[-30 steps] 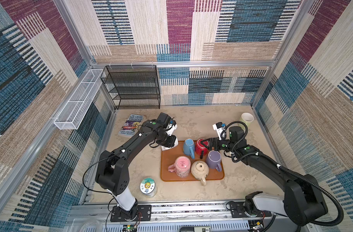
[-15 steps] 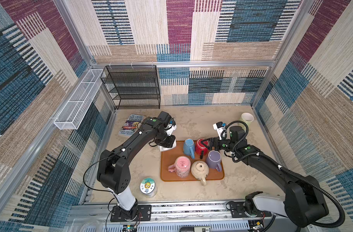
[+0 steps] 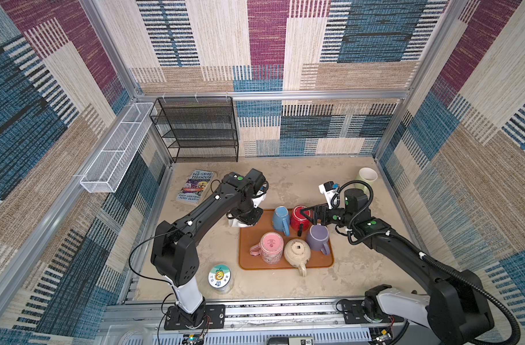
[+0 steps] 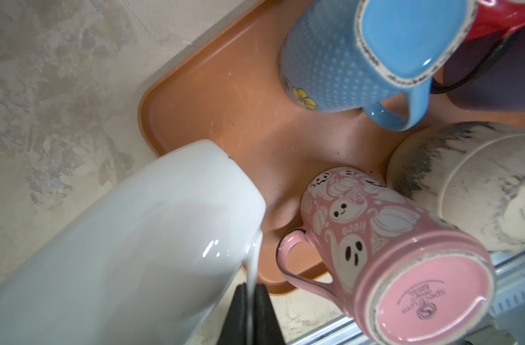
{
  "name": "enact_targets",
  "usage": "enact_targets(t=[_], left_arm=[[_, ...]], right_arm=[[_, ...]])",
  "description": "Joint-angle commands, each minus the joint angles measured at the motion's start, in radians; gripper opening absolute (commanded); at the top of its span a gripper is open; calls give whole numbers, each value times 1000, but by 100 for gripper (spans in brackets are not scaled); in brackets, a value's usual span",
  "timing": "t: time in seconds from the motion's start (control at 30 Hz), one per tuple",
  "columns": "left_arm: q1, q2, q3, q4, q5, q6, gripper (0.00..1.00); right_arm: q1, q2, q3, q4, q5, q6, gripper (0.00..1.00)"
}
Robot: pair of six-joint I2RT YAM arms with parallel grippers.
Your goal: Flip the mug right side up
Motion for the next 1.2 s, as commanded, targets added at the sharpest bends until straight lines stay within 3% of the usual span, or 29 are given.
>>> enact_targets(t=[0.0, 0.27, 0.43, 0.8, 0.97, 1.17], left_arm=[[-2, 12, 42, -16, -9, 16, 0], [10, 33, 108, -5, 35, 9, 0], [11, 74, 168, -44, -50, 50, 0], [15, 383, 581, -255, -289, 116, 0], [18, 427, 596, -275, -355, 110, 0], [34, 368, 618, -249, -180, 41, 0]], right_arm=[[1, -7, -2, 4, 14, -3, 90], [2, -11, -1, -2, 19, -4, 91], [1, -13, -3, -2, 18, -4, 91], [1, -52, -26, 16, 34, 14, 90], [1, -55, -31, 24, 17, 20, 90], [2, -55, -45, 38, 12, 25, 90]])
